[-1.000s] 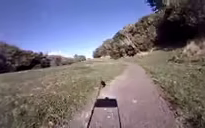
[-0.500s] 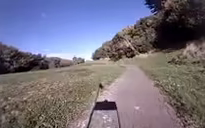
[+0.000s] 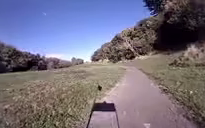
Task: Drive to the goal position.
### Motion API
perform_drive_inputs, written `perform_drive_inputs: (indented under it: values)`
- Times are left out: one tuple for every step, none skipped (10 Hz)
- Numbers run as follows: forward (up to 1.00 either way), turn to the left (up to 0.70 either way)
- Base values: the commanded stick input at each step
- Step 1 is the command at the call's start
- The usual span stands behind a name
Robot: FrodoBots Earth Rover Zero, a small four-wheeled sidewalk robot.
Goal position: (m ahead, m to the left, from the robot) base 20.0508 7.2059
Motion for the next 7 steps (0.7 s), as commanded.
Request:
perform_drive_inputs:
  values:
    - [1.00,-0.07]
    - [1.00,0.01]
    - [1.00,0.01]
    - [1.00,0.01]
    - [1.00,0.01]
    - [1.00,0.01]
    - [1.00,0.01]
